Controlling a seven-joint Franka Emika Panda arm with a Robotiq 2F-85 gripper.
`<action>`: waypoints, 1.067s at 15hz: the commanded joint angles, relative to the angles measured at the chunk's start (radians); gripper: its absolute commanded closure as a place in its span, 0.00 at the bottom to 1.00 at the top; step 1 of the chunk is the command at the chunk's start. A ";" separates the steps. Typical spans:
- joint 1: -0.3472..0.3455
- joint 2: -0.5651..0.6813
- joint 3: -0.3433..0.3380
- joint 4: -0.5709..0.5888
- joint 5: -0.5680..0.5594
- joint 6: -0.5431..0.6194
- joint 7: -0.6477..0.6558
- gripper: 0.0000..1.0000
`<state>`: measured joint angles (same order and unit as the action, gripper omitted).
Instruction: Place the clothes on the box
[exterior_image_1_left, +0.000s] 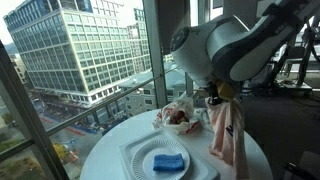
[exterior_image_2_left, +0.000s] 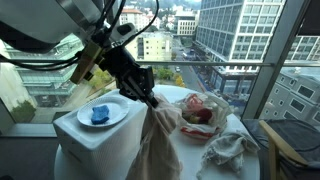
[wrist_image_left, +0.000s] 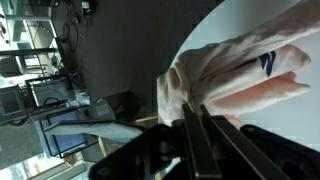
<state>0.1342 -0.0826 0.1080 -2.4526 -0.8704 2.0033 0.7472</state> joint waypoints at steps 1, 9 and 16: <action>-0.033 -0.011 -0.016 -0.036 0.096 -0.057 -0.025 0.98; -0.080 0.036 -0.049 -0.039 0.241 -0.308 -0.189 0.98; -0.093 0.205 -0.074 0.052 0.203 -0.050 -0.177 0.98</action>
<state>0.0515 0.0313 0.0460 -2.4680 -0.6461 1.8172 0.5555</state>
